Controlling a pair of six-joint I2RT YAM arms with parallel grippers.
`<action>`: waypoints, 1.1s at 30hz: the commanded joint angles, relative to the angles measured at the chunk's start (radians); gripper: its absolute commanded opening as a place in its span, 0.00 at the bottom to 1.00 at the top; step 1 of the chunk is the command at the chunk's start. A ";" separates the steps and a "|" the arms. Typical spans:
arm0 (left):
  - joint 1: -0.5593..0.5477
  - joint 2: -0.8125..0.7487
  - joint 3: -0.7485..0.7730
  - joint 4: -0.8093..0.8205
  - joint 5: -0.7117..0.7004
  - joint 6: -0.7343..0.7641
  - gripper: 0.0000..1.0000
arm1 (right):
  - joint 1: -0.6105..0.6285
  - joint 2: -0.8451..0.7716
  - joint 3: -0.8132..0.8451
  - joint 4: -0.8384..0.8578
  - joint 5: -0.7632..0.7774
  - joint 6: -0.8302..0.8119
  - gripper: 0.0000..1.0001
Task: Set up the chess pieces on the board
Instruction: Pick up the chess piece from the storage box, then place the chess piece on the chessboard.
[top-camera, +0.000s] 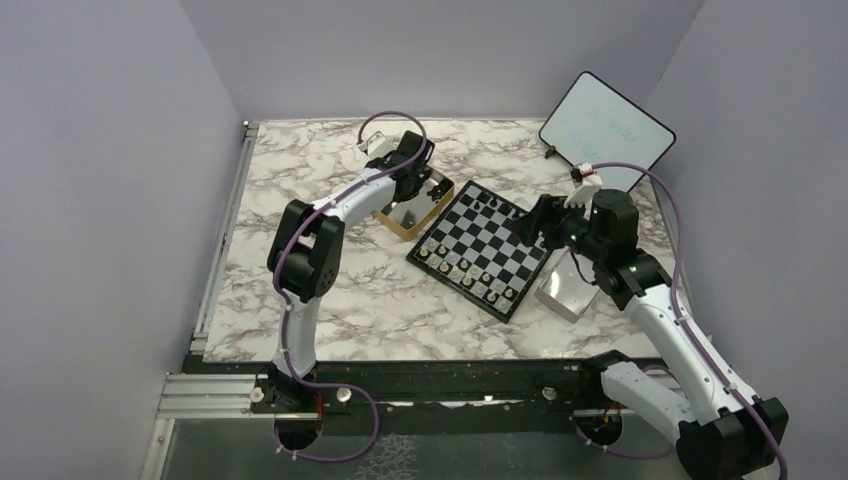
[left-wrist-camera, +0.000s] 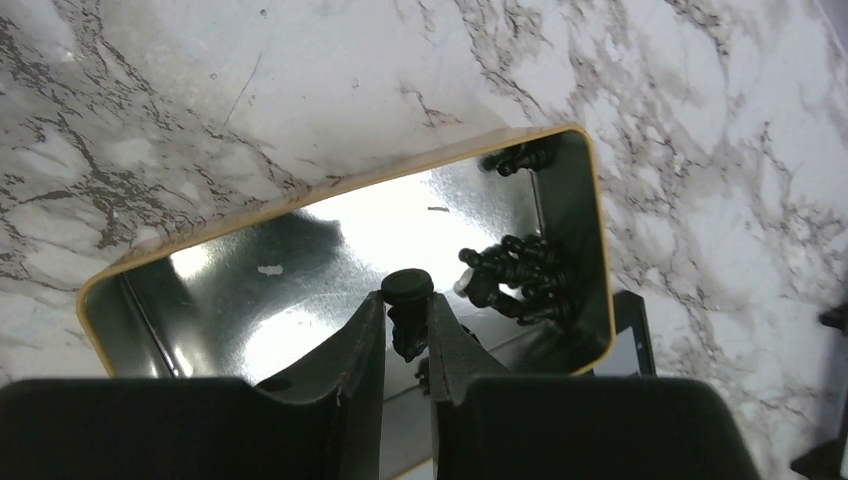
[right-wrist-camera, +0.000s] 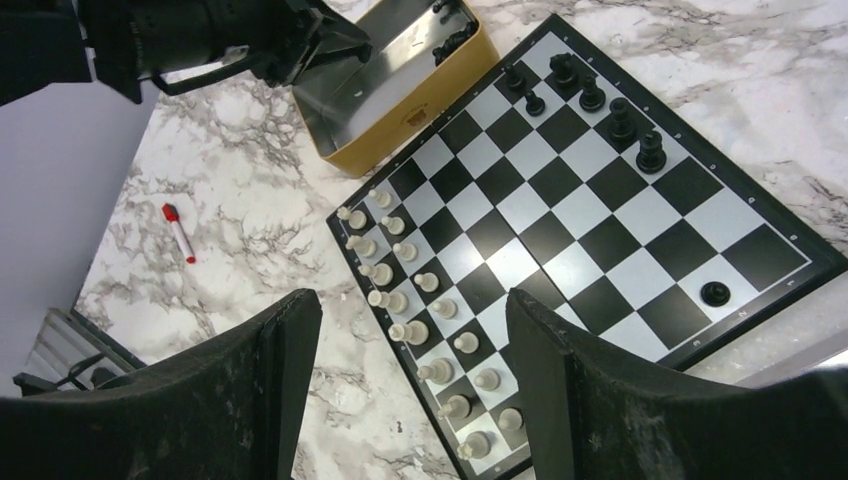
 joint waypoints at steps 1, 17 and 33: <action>0.006 -0.118 -0.034 0.042 0.087 -0.031 0.11 | -0.002 0.030 -0.036 0.146 -0.034 0.061 0.69; 0.010 -0.419 -0.388 0.231 0.392 -0.193 0.11 | 0.199 0.387 -0.110 0.761 0.154 0.173 0.59; 0.020 -0.551 -0.518 0.350 0.518 -0.305 0.11 | 0.356 0.676 -0.022 1.034 0.223 0.272 0.55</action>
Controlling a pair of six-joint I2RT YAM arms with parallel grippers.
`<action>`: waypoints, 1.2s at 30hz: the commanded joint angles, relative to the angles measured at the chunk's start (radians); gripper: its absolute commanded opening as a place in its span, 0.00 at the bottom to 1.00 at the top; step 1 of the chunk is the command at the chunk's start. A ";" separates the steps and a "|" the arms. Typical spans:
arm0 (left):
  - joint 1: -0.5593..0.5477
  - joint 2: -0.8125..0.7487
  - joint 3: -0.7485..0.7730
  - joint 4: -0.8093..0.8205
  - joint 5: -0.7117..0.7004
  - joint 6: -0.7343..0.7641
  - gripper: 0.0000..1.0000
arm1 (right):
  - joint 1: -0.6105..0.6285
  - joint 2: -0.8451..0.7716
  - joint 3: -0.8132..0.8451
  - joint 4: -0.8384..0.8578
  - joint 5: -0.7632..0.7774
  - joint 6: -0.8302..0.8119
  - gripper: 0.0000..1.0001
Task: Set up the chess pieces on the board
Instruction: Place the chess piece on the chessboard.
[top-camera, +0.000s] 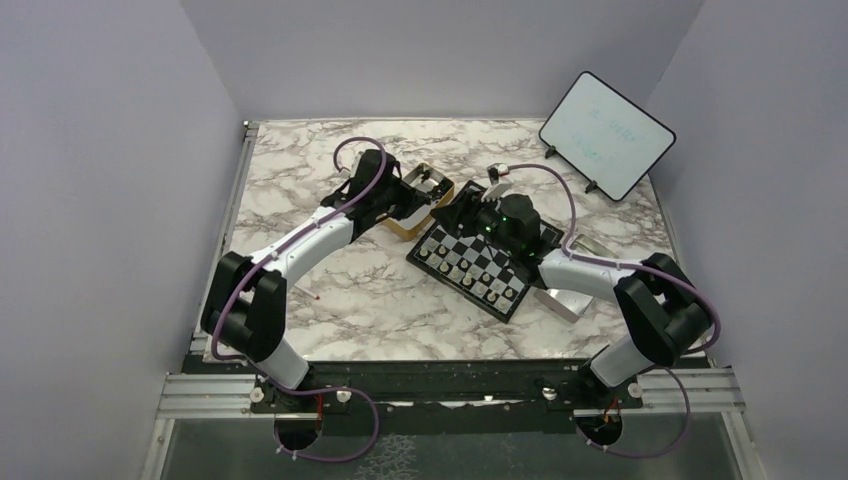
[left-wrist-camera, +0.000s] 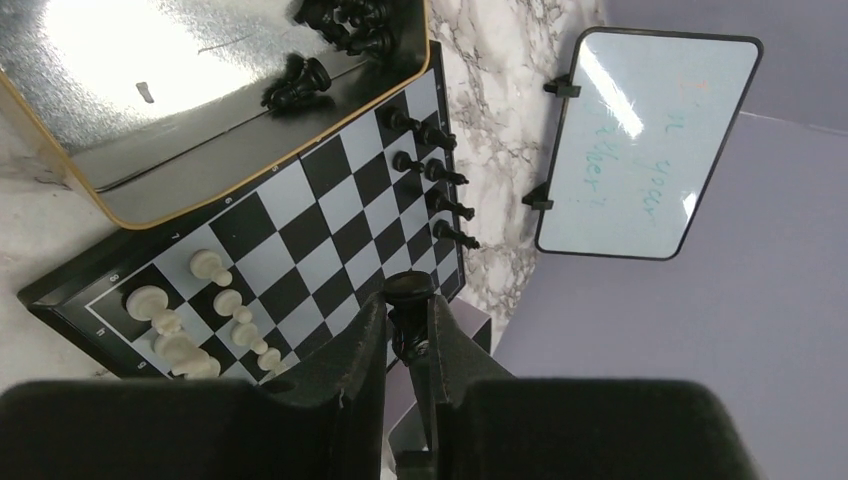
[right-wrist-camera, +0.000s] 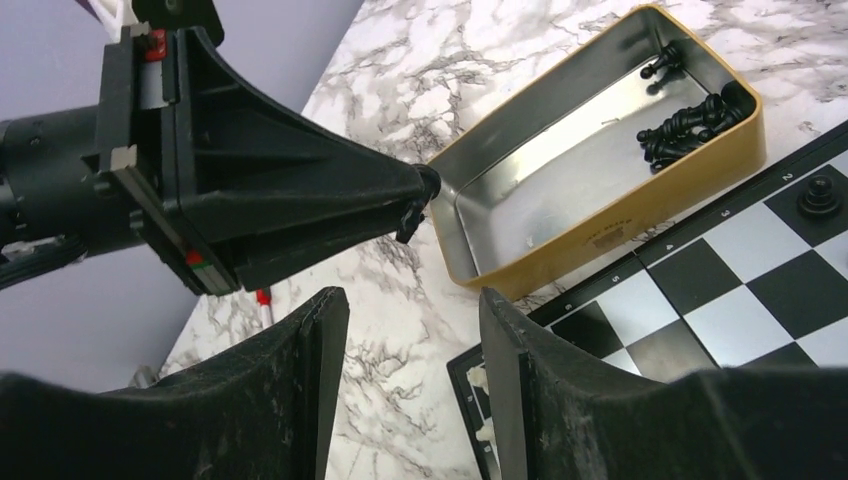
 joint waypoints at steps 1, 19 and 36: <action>0.003 -0.055 -0.035 0.064 0.049 -0.068 0.11 | 0.015 0.043 0.039 0.096 0.055 0.053 0.55; -0.001 -0.089 -0.093 0.123 0.083 -0.107 0.09 | 0.046 0.101 0.099 0.081 0.120 0.097 0.46; -0.007 -0.107 -0.114 0.143 0.092 -0.120 0.08 | 0.068 0.133 0.151 0.051 0.165 0.072 0.32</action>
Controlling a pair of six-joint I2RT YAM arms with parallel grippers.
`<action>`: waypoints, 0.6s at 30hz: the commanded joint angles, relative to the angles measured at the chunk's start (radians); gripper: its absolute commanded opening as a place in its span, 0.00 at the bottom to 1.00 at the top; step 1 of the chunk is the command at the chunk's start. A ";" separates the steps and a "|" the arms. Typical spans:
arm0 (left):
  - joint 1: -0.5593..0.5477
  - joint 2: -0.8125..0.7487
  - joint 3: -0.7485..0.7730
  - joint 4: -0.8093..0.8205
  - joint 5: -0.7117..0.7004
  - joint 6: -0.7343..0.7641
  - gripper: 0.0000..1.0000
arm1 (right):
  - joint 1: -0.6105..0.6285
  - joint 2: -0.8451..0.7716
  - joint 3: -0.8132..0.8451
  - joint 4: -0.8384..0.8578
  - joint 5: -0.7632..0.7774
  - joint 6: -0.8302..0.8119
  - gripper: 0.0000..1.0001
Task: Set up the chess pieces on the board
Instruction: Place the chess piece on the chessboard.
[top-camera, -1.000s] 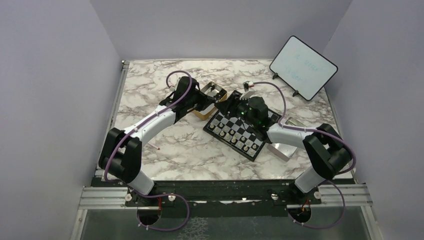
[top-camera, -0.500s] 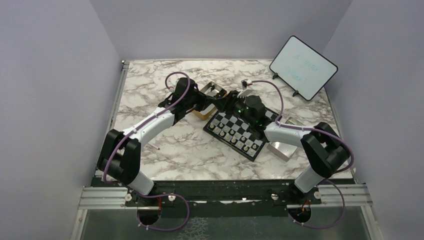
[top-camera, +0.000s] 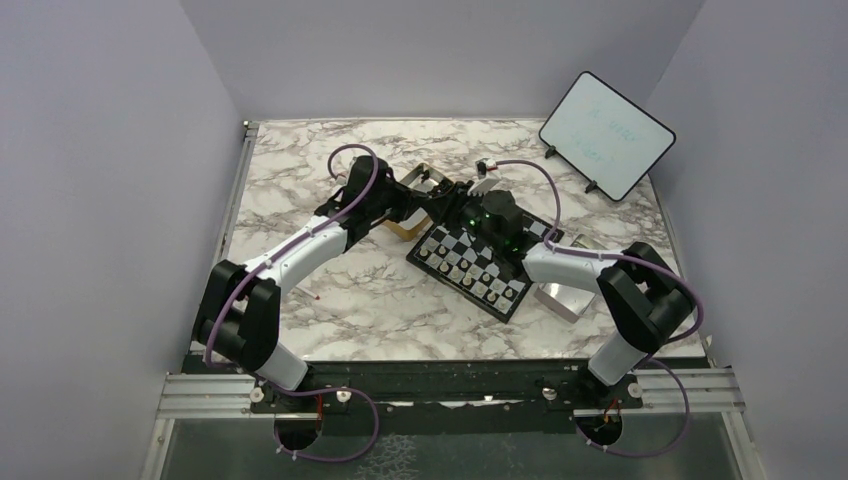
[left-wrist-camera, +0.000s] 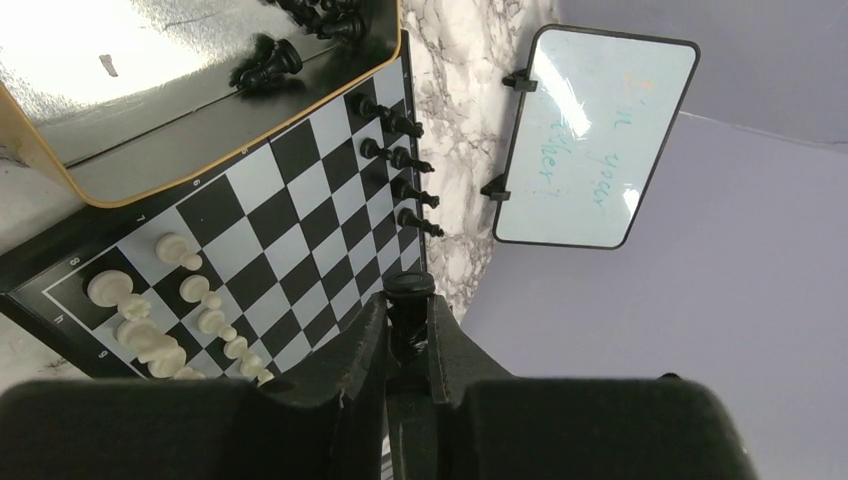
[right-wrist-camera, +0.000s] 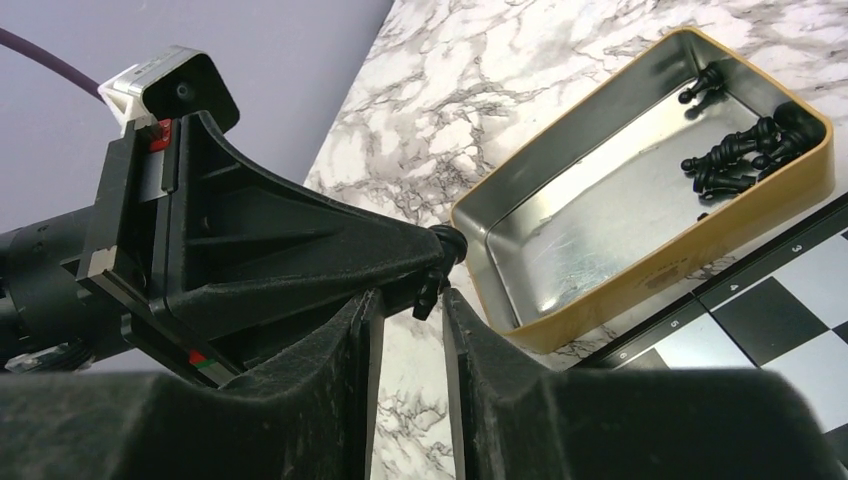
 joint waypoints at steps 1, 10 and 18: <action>-0.014 -0.044 -0.015 0.028 0.033 -0.036 0.08 | 0.005 0.022 0.055 0.002 0.065 -0.014 0.29; -0.017 -0.069 -0.027 0.028 0.032 -0.036 0.13 | 0.005 0.006 0.065 -0.016 0.110 -0.061 0.01; -0.017 -0.110 -0.053 0.026 0.023 -0.032 0.26 | 0.005 -0.040 0.059 -0.078 0.170 -0.118 0.01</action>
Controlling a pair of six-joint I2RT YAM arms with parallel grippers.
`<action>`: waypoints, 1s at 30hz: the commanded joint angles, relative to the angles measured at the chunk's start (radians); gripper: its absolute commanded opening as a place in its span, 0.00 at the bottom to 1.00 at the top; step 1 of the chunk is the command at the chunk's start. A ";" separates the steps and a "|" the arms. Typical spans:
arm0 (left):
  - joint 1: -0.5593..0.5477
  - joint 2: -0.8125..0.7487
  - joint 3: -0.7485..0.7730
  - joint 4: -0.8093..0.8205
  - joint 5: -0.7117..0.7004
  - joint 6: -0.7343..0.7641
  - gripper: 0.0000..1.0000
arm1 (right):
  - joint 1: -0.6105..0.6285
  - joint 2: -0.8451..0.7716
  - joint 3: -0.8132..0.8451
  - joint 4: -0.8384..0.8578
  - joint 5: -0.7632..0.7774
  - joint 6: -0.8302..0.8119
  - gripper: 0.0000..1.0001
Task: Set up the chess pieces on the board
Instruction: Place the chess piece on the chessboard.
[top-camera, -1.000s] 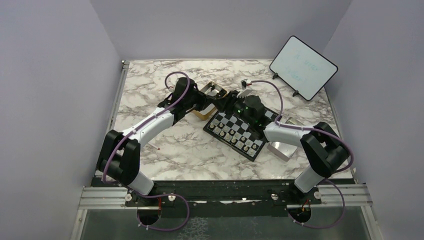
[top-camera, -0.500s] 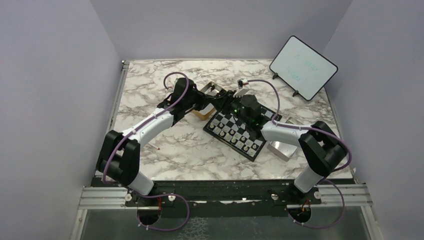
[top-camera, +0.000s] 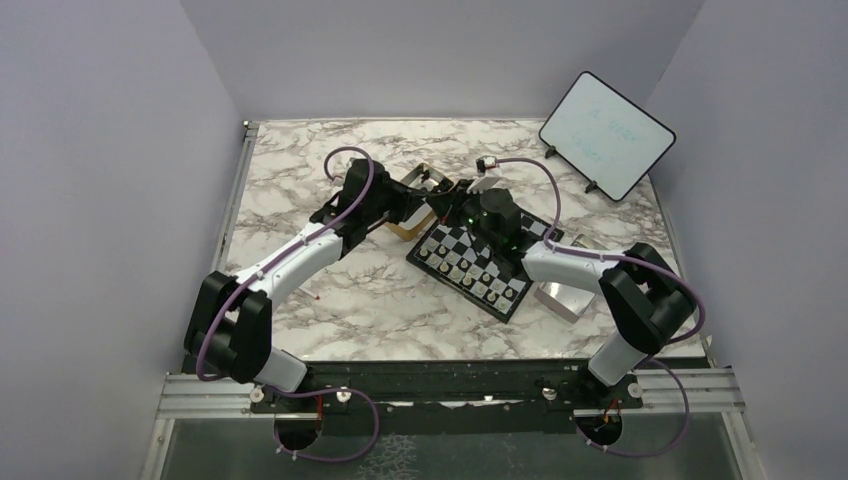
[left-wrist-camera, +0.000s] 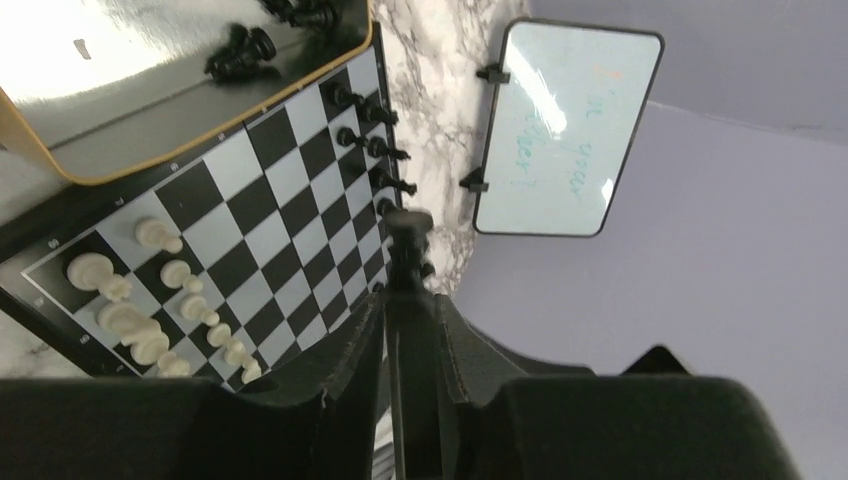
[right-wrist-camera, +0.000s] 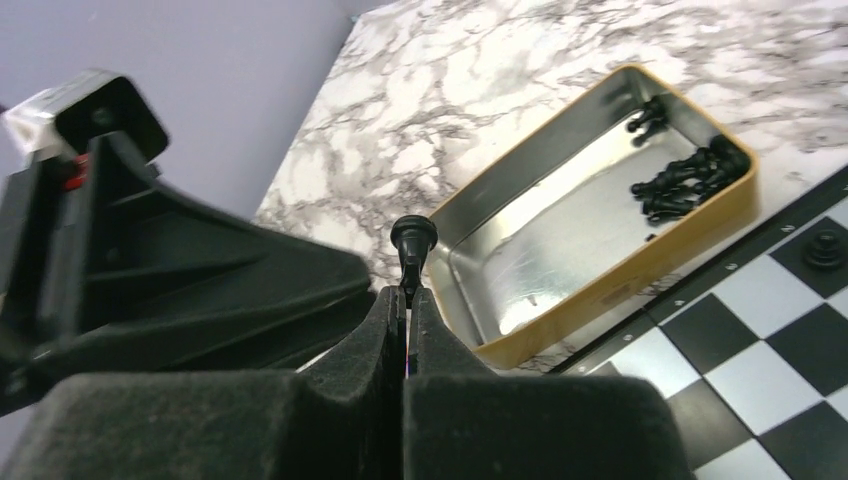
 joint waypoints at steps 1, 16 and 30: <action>-0.018 -0.067 -0.022 -0.009 0.057 -0.014 0.29 | -0.008 -0.041 0.028 -0.046 0.099 -0.060 0.01; -0.018 -0.088 -0.030 -0.081 0.037 0.315 0.65 | -0.068 -0.141 0.145 -0.567 -0.016 -0.363 0.01; -0.015 -0.185 0.004 -0.167 0.098 0.970 0.99 | -0.384 -0.202 0.324 -1.249 -0.183 -0.511 0.00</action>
